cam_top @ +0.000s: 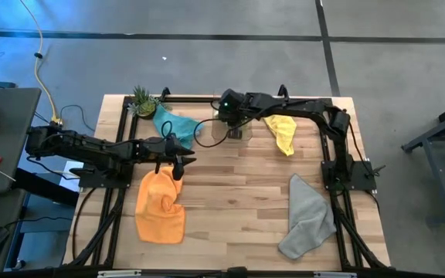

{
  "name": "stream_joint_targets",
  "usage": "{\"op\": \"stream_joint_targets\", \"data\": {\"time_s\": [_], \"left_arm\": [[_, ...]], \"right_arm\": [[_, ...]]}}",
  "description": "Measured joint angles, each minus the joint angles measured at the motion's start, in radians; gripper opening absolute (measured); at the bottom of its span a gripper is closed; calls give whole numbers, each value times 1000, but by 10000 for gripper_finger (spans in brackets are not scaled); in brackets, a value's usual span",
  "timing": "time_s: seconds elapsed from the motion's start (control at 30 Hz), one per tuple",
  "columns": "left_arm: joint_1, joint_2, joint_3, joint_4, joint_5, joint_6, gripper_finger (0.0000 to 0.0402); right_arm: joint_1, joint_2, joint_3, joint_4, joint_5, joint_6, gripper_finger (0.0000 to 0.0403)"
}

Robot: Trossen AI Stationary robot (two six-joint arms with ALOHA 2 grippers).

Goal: Fold microfiber towels
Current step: Put the green microfiber cloth into the transparent bin

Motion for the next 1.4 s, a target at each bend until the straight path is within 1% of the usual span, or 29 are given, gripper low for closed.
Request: {"op": "stream_joint_targets", "data": {"time_s": [0.1,0.2,0.27,0.33,0.43,0.53,0.6,0.67,0.77,0.8,0.83,0.9,0.97,1.07,1.13,1.23,1.4], "left_arm": [[0,0,0,0,10,0,133],[0,0,0,0,26,0,133],[0,0,0,0,30,0,133],[0,0,0,0,31,0,133],[0,0,0,0,32,0,133],[0,0,0,-1,47,0,133],[0,0,0,-1,49,0,133],[-1,0,0,-4,49,0,133],[-1,0,0,-5,49,0,133],[-1,0,0,-8,49,0,133],[-1,0,0,-13,49,0,133],[-1,0,0,-24,49,0,133],[-1,0,0,-35,49,0,133],[-1,0,0,-38,49,0,133],[-1,0,0,-38,49,-1,133],[-1,0,0,-38,49,0,133],[-1,0,0,-38,49,-3,133]], "right_arm": [[12,0,0,-22,-9,33,117],[19,0,7,-54,-51,66,172],[20,0,33,-95,-84,73,200],[17,0,72,-136,-115,76,219],[1,0,131,-198,-136,75,226],[-33,-2,153,-200,-193,76,209],[-63,9,153,-195,-248,86,176],[-96,37,153,-195,-299,101,125],[-137,97,153,-195,-337,108,33],[-147,116,153,-196,-346,104,17],[-155,135,153,-194,-350,101,13],[-158,170,153,-196,-355,99,25],[-158,199,153,-196,-358,89,28],[-158,227,152,-194,-358,82,9],[-158,233,152,-193,-339,81,3],[-161,233,152,-187,-294,78,6],[-176,237,152,-195,-287,92,2]]}}
